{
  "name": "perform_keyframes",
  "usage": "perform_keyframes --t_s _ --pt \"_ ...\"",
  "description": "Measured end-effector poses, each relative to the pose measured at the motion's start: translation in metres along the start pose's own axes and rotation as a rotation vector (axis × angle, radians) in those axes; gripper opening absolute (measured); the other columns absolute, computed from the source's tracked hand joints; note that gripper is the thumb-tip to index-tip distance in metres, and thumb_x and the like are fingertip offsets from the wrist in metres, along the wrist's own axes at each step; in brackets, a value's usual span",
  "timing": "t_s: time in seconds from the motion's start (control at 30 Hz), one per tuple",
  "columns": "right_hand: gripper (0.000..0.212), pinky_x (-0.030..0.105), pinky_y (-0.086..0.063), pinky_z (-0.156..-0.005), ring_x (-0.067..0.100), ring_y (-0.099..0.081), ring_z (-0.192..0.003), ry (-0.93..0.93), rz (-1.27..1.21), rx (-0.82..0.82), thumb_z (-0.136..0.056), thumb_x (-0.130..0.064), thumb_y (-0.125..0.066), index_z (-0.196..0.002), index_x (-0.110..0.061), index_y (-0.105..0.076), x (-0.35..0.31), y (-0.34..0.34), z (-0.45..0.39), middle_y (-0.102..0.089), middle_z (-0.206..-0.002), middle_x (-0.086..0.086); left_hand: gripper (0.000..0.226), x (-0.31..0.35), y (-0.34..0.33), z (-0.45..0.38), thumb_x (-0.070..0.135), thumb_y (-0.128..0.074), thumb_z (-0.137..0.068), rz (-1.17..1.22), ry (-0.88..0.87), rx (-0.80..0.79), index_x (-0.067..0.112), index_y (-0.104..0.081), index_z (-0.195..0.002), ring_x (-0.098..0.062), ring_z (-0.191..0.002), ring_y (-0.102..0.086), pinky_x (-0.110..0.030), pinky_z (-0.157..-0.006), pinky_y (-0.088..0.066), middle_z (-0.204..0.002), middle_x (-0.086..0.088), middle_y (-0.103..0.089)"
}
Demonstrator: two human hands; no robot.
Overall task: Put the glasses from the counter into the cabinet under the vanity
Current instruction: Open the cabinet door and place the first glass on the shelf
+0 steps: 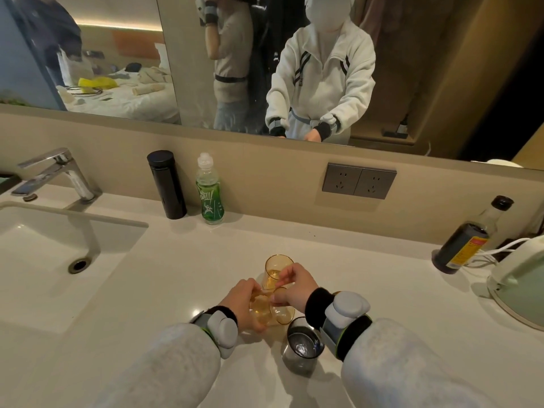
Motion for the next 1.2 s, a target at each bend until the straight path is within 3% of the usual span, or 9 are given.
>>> perform_keyframes --t_s 0.1,0.2,0.3,0.4,0.6,0.9,1.07,1.2 --pt "0.041 0.045 -0.057 -0.082 0.027 -0.059 -0.089 0.017 -0.076 -0.037 -0.068 0.012 -0.072 -0.085 -0.016 -0.047 -0.004 -0.013 0.000 -0.057 -0.090 0.006 0.073 -0.010 -0.001 0.005 0.047 -0.081 -0.041 -0.056 0.066 0.002 0.033 -0.046 -0.104 -0.018 -0.096 -0.058 -0.033 -0.082 -0.052 -0.110 0.005 -0.055" --pt "0.034 0.039 -0.057 -0.079 0.025 -0.062 -0.086 0.022 -0.134 -0.060 -0.071 0.007 -0.073 -0.087 -0.015 -0.052 -0.007 -0.014 0.001 -0.063 -0.092 0.007 0.072 -0.024 0.001 0.010 0.063 -0.072 -0.027 -0.085 0.118 0.063 0.039 -0.041 -0.087 -0.018 -0.086 -0.062 -0.029 -0.073 -0.051 -0.095 0.011 -0.060" --pt "0.029 0.046 -0.054 -0.089 0.030 -0.063 -0.092 0.021 -0.161 -0.061 -0.073 0.007 -0.071 -0.087 -0.012 -0.055 -0.005 -0.007 0.002 -0.066 -0.097 0.014 0.071 -0.031 0.002 0.012 0.062 -0.074 -0.026 -0.043 0.146 0.077 0.040 -0.041 -0.085 -0.016 -0.085 -0.062 -0.024 -0.069 -0.047 -0.092 0.014 -0.060" --pt "0.026 0.050 -0.052 -0.093 0.033 -0.063 -0.094 0.013 -0.178 -0.016 -0.074 0.007 -0.070 -0.085 -0.011 -0.056 0.000 0.003 0.003 -0.066 -0.099 0.020 0.075 -0.031 0.004 0.014 0.061 -0.074 -0.026 -0.059 0.160 0.087 0.042 -0.044 -0.092 -0.018 -0.090 -0.061 -0.026 -0.073 -0.049 -0.100 0.010 -0.059" --pt "0.022 0.044 -0.053 -0.094 0.029 -0.063 -0.092 -0.003 -0.227 0.056 -0.075 0.006 -0.070 -0.087 -0.008 -0.058 0.008 0.028 0.005 -0.067 -0.102 0.023 0.080 -0.027 0.006 0.016 0.056 -0.078 -0.039 -0.147 0.140 0.093 0.031 -0.051 -0.110 -0.020 -0.105 -0.055 -0.034 -0.087 -0.050 -0.110 0.006 -0.059" --pt "0.018 0.035 -0.051 -0.092 0.027 -0.062 -0.095 -0.016 -0.265 0.124 -0.078 0.008 -0.065 -0.084 -0.007 -0.059 0.016 0.064 0.011 -0.067 -0.103 0.022 0.087 -0.029 0.006 0.016 0.061 -0.077 -0.035 -0.171 0.133 0.110 0.029 -0.053 -0.112 -0.020 -0.104 -0.055 -0.037 -0.087 -0.053 -0.110 0.004 -0.058" --pt "0.014 0.033 -0.053 -0.089 0.026 -0.063 -0.095 0.003 -0.286 0.162 -0.080 0.006 -0.064 -0.087 -0.006 -0.060 0.017 0.085 0.016 -0.068 -0.101 0.019 0.099 -0.029 0.001 0.011 0.054 -0.086 -0.039 -0.026 0.095 0.070 0.025 -0.048 -0.125 -0.020 -0.111 -0.050 -0.034 -0.094 -0.047 -0.120 0.001 -0.054" --pt "0.012 0.029 -0.052 -0.085 0.025 -0.063 -0.091 0.030 -0.286 0.183 -0.083 0.005 -0.061 -0.087 -0.006 -0.060 0.013 0.103 0.021 -0.067 -0.101 0.018 0.119 -0.021 0.027 0.018 0.048 -0.092 -0.039 0.204 0.017 0.166 0.027 -0.032 -0.140 -0.018 -0.119 -0.041 -0.036 -0.103 -0.040 -0.128 0.003 -0.042"
Point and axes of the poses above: each hand's wrist, its own z-axis away from the middle knuckle, its own y-axis out of the back of the hand, x = y × z, the point moved 7 cm from there along -z, towards the middle knuckle
